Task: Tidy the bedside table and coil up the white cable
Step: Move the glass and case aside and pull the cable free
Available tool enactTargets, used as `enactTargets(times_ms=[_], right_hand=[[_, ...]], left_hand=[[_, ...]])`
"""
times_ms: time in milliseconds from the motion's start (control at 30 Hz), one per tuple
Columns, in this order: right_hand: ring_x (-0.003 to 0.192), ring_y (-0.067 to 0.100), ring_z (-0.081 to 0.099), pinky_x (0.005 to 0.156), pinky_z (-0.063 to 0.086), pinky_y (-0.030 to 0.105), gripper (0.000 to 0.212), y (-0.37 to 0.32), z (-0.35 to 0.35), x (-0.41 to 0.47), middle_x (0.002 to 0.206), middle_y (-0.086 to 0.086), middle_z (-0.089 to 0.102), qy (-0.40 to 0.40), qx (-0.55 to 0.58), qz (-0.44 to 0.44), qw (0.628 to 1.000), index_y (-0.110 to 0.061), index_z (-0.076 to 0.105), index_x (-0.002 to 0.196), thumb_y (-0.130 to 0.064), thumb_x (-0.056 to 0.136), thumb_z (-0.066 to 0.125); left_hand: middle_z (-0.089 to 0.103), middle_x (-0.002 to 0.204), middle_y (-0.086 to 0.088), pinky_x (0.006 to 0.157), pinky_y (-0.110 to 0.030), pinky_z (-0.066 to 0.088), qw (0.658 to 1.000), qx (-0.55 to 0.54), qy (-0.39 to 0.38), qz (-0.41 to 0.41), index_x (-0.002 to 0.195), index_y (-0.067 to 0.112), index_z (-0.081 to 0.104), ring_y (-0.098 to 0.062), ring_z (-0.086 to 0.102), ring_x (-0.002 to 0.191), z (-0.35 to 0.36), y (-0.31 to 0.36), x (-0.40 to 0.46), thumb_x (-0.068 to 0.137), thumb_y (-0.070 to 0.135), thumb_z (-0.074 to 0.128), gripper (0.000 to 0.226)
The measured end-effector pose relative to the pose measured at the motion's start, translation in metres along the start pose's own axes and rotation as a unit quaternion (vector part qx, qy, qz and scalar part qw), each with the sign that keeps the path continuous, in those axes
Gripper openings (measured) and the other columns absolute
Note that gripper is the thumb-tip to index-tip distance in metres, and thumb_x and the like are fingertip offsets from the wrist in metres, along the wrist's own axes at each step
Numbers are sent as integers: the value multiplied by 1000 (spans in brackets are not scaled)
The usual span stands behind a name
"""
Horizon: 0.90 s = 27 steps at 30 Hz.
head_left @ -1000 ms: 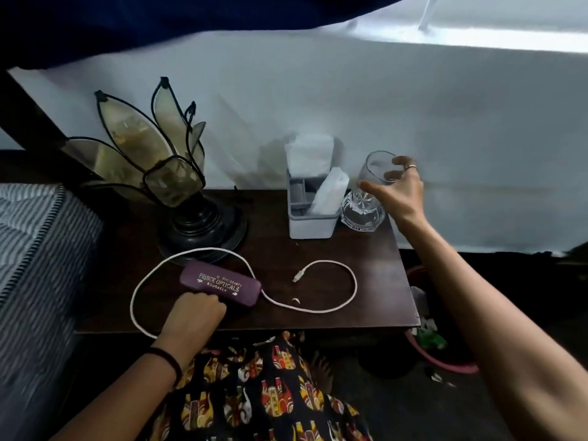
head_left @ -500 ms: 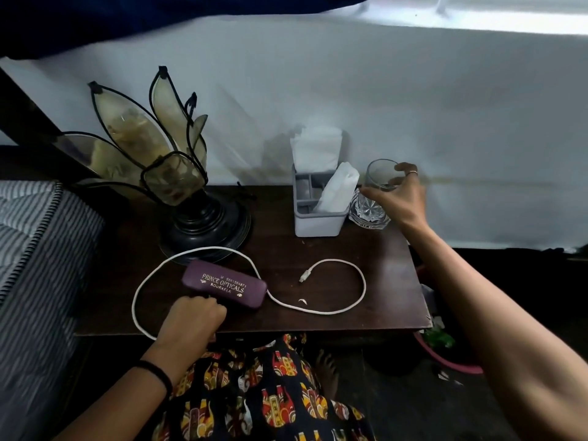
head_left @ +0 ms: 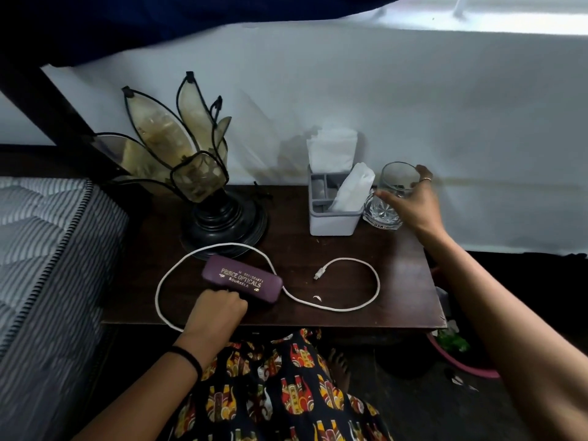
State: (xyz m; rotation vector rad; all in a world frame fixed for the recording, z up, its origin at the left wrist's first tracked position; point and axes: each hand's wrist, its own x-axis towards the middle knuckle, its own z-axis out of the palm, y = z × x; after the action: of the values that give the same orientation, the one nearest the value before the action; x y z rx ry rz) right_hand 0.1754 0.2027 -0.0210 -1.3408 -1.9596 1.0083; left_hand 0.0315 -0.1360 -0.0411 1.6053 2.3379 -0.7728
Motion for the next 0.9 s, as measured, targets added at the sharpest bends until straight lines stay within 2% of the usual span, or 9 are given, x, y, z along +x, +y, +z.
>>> enactTargets(times_ms=[67, 133, 200, 300, 400, 467, 567, 800, 900], right_hand=[[116, 25, 55, 94, 39, 22, 88, -6, -7, -14, 128, 16, 56, 28, 8, -6, 1000, -10, 27, 144, -38, 77, 76], [122, 29, 50, 105, 38, 35, 74, -11, -13, -37, 134, 17, 50, 82, 32, -17, 996, -7, 32, 141, -39, 85, 67], [119, 27, 51, 103, 42, 43, 61, -14, -14, -68, 132, 15, 50, 101, 68, -37, 992, -6, 38, 136, -34, 88, 64], [108, 24, 56, 95, 46, 37, 46, -14, -2, -115, 122, 12, 54, 31, 58, -86, 994, -7, 47, 127, -22, 87, 66], [96, 20, 59, 86, 45, 26, 29, -9, 22, -146, 110, 5, 58, -77, -31, -146, 986, -11, 60, 112, -14, 85, 68], [92, 23, 64, 83, 47, 28, 22, -8, 42, -154, 107, 6, 63, -164, -96, -157, 969, -12, 66, 105, -12, 83, 67], [103, 30, 62, 85, 49, 33, 18, -4, 64, -157, 109, 10, 67, -279, -236, -133, 921, -13, 70, 100, -13, 84, 61], [107, 35, 59, 84, 47, 35, 24, 2, 74, -166, 114, 14, 65, -273, -287, -150, 906, -4, 69, 105, -13, 83, 65], [100, 37, 59, 78, 51, 41, 17, 3, 73, -175, 110, 15, 60, -264, -301, -177, 899, 1, 65, 99, -2, 84, 59]], left_hand=[[65, 111, -5, 77, -36, 44, 1000, -3, 8, -2, 104, 16, 61, -27, 61, 103, 2, 2, 0, 90, 9, 48, 20], [65, 111, -6, 78, -36, 44, 1000, -3, 18, -7, 105, 15, 62, -27, 61, 104, 4, 4, 0, 90, 8, 46, 22], [66, 110, -7, 78, -36, 45, 1000, -1, 27, -11, 104, 15, 62, -27, 62, 104, 5, 5, -1, 90, 7, 46, 23], [67, 108, -7, 76, -35, 45, 999, -9, 44, -16, 102, 15, 64, -27, 63, 102, 8, 5, -3, 89, 6, 45, 24], [68, 105, -6, 75, -33, 44, 998, -30, 60, -20, 99, 15, 64, -28, 64, 99, 10, 6, -7, 89, 6, 44, 24], [68, 103, -5, 76, -33, 44, 996, -48, 66, -28, 96, 14, 64, -28, 65, 97, 10, 7, -10, 89, 5, 45, 23], [68, 102, -5, 79, -35, 45, 994, -61, 75, -46, 95, 15, 64, -28, 65, 97, 12, 9, -15, 88, 5, 45, 22], [67, 100, -3, 78, -34, 45, 992, -69, 87, -63, 95, 15, 64, -26, 64, 97, 14, 16, -12, 89, 2, 44, 24], [66, 99, -2, 77, -34, 44, 991, -70, 89, -66, 94, 16, 63, -25, 64, 96, 14, 17, -11, 89, 0, 45, 24]])
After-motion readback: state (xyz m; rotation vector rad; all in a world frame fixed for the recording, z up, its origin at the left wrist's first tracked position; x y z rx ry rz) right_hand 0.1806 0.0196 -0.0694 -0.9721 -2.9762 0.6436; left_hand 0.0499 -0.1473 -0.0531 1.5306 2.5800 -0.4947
